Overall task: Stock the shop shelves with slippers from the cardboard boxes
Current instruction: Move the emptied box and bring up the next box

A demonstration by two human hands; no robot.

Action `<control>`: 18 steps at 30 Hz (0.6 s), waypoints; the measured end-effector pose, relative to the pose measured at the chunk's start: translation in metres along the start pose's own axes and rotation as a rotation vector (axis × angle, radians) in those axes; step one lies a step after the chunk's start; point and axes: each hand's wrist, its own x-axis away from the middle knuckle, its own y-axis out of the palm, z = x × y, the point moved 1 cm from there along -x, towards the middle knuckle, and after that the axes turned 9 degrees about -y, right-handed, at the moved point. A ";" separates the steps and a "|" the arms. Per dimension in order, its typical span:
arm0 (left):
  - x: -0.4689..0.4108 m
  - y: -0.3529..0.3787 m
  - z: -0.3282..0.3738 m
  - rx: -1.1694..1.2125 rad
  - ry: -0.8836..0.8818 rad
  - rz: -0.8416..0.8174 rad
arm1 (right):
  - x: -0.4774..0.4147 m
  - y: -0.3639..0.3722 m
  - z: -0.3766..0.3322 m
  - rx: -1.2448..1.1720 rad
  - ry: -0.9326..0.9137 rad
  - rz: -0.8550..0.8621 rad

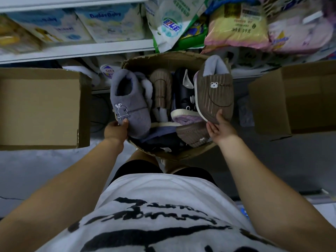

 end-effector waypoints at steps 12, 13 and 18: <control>0.051 0.053 0.048 0.144 0.150 -0.424 | 0.063 0.017 0.029 0.236 -0.056 -0.430; 0.058 0.056 0.053 0.205 0.125 -0.517 | 0.067 0.024 0.033 0.308 -0.087 -0.470; 0.055 0.034 0.060 0.308 0.076 -0.502 | 0.077 0.057 0.042 0.567 -0.160 -0.577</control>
